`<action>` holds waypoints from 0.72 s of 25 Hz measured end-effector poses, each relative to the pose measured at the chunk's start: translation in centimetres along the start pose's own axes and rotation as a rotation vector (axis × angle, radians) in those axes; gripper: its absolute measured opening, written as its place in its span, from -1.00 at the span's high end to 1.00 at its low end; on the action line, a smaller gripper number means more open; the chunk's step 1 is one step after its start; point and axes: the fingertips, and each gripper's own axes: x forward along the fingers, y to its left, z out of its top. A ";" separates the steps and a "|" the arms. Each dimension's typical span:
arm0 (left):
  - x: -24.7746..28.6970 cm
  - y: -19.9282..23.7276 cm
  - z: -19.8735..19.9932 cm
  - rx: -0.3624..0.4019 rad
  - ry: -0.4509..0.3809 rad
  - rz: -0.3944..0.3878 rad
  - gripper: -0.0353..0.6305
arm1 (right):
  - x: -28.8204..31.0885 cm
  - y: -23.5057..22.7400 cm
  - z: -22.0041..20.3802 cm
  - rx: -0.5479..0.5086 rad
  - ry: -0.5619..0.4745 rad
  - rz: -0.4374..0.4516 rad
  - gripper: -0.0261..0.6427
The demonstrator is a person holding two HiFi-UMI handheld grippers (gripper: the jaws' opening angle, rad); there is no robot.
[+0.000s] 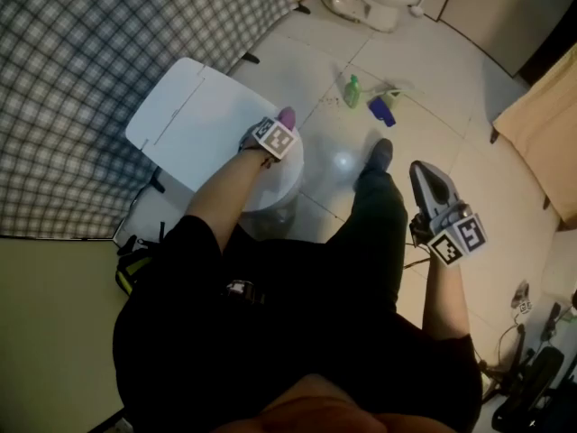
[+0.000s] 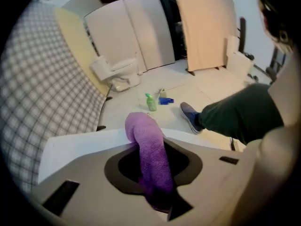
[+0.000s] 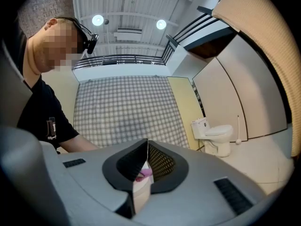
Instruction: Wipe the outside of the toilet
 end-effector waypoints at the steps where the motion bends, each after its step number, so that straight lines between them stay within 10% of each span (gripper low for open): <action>1: 0.5 2.1 -0.3 -0.054 0.015 -0.003 0.62 | 0.1 -0.9 -0.3 0.008 0.008 -0.010 0.89; 18: 13.4 36.1 -4.1 -0.427 -0.031 0.178 0.62 | 13.8 -12.8 -12.5 0.122 0.272 -0.044 0.89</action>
